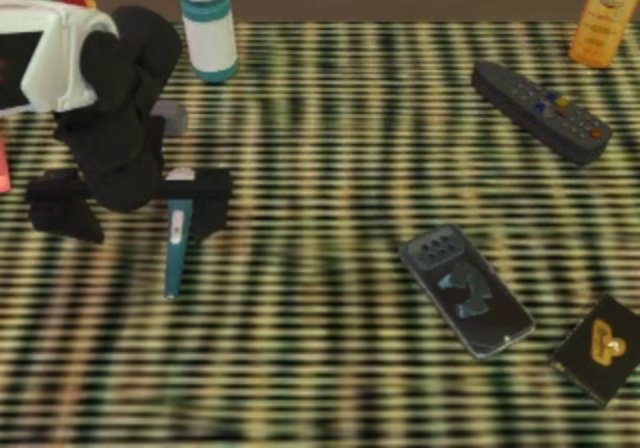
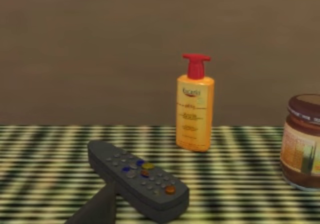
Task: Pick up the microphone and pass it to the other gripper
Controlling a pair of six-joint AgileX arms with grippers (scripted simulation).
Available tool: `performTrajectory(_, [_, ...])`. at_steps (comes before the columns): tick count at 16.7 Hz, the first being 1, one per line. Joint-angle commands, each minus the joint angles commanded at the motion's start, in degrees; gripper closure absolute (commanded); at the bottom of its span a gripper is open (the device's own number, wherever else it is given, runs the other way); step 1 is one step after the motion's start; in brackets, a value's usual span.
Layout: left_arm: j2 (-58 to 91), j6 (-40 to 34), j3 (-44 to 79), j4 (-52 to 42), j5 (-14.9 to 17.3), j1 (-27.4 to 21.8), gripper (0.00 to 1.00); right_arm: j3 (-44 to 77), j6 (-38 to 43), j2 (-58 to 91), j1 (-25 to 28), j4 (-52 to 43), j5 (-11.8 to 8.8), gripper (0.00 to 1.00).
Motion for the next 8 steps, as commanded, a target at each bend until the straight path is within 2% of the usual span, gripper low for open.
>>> performTrajectory(8, [1.7, 0.2, -0.9, 2.3, 0.0, 0.2, 0.00, 0.0, 0.0, 0.0, 0.0, 0.0, 0.0, 0.00])
